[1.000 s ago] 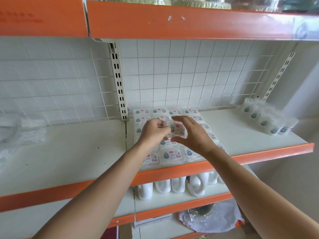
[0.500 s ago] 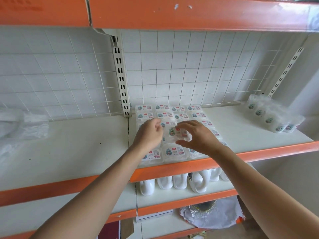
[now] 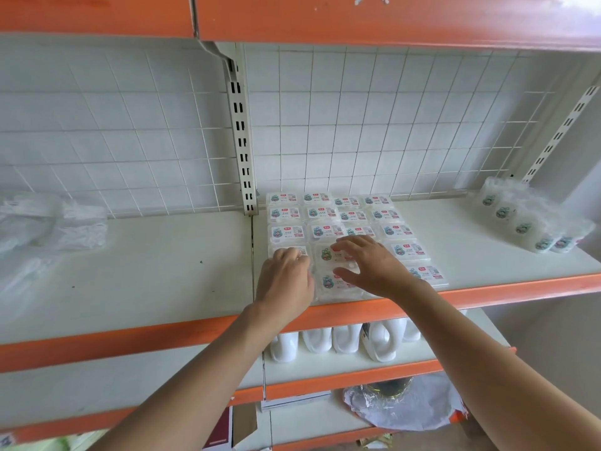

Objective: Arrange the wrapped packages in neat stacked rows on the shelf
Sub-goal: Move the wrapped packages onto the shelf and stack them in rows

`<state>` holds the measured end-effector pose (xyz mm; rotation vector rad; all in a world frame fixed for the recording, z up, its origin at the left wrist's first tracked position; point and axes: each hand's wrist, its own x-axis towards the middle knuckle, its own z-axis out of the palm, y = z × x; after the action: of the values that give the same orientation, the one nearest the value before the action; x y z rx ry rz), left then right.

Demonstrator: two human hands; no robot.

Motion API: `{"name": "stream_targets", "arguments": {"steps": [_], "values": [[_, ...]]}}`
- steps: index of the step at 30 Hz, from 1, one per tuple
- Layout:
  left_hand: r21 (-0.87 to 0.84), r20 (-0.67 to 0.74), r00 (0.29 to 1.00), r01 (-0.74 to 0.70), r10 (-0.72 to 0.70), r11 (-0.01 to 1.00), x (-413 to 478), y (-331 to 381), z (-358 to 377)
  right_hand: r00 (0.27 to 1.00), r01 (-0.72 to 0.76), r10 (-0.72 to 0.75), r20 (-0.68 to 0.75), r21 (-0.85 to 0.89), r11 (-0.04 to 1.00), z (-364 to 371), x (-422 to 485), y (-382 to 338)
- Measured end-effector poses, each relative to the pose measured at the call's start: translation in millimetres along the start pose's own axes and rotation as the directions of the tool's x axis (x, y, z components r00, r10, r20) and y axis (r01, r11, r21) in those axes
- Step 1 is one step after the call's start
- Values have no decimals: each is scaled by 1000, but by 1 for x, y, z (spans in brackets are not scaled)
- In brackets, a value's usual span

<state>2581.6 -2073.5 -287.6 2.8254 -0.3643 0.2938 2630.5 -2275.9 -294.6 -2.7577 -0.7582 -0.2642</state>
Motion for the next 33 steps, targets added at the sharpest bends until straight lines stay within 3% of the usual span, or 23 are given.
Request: {"name": "stream_targets", "arguments": {"steps": [24, 28, 33], "values": [[19, -33, 999, -11, 11, 1000, 4, -1, 0, 996, -25, 29, 85, -42, 999, 4, 10, -8], [34, -108, 993, 52, -48, 998, 9, -6, -11, 996, 3, -1, 87, -19, 1000, 0, 22, -17], [186, -52, 979, 204, -198, 961, 3, -32, -27, 991, 54, -49, 122, -41, 998, 6, 46, -37]]}}
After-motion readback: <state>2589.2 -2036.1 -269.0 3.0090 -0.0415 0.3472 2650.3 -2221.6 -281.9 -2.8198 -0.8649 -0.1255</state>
